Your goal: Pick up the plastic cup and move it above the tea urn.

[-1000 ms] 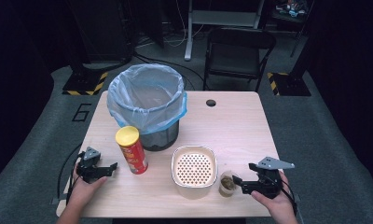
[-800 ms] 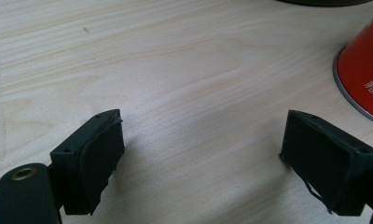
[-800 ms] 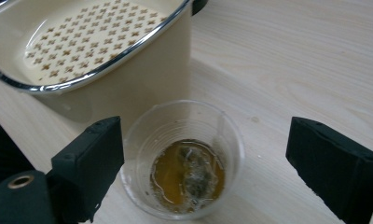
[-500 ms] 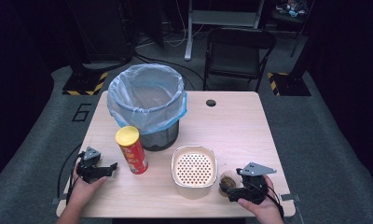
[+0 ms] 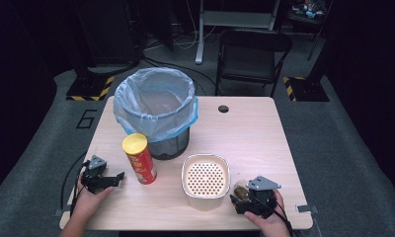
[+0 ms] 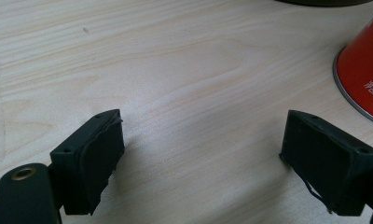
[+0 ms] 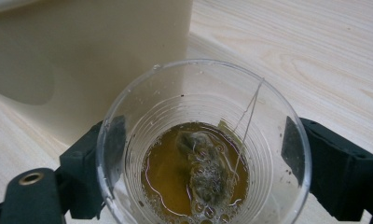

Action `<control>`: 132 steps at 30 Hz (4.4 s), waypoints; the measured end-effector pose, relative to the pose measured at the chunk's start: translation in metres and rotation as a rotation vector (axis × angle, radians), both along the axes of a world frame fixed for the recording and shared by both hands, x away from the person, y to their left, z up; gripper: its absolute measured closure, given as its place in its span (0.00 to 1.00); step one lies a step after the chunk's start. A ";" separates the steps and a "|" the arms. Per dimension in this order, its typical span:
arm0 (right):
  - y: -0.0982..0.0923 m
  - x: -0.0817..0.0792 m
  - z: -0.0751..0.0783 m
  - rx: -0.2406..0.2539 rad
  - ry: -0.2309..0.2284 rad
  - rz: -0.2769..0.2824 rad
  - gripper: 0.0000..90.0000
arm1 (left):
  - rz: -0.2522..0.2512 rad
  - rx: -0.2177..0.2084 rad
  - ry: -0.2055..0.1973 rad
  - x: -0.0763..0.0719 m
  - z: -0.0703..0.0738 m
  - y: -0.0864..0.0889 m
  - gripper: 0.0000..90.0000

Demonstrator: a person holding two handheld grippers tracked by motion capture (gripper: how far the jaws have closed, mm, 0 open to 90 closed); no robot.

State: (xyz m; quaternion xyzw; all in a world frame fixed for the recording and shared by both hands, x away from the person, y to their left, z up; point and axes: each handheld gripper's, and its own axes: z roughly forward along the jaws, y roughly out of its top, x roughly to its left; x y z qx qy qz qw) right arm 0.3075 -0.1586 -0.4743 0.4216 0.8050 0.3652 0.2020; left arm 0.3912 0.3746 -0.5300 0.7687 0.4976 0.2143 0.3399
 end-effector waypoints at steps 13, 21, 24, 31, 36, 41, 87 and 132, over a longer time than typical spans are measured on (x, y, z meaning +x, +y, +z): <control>0.002 0.001 -0.003 -0.055 -0.015 0.009 0.18 | 0.002 -0.002 0.000 0.000 0.000 0.000 0.14; -0.010 0.001 0.001 -0.034 0.011 0.030 0.27 | 0.000 0.000 0.000 0.000 0.000 0.000 0.14; -0.014 0.004 0.003 -0.052 0.012 0.075 0.29 | 0.000 0.000 -0.001 0.000 0.000 0.000 0.14; -0.024 0.012 0.004 -0.063 -0.030 0.064 0.32 | 0.002 -0.002 -0.001 0.000 0.000 0.000 0.14; -0.045 0.029 0.001 -0.008 -0.032 0.045 0.32 | 0.000 0.000 -0.001 0.000 0.000 0.000 0.14; -0.064 0.044 -0.002 -0.001 -0.065 0.023 0.32 | 0.000 0.000 0.000 0.000 0.000 0.000 0.14; 0.021 0.074 0.066 0.100 -0.092 0.260 0.60 | 0.000 -0.001 0.000 0.000 0.000 0.000 0.14; -0.069 0.052 0.043 0.023 -0.130 -0.102 0.18 | 0.006 -0.006 -0.005 0.000 -0.001 -0.001 0.14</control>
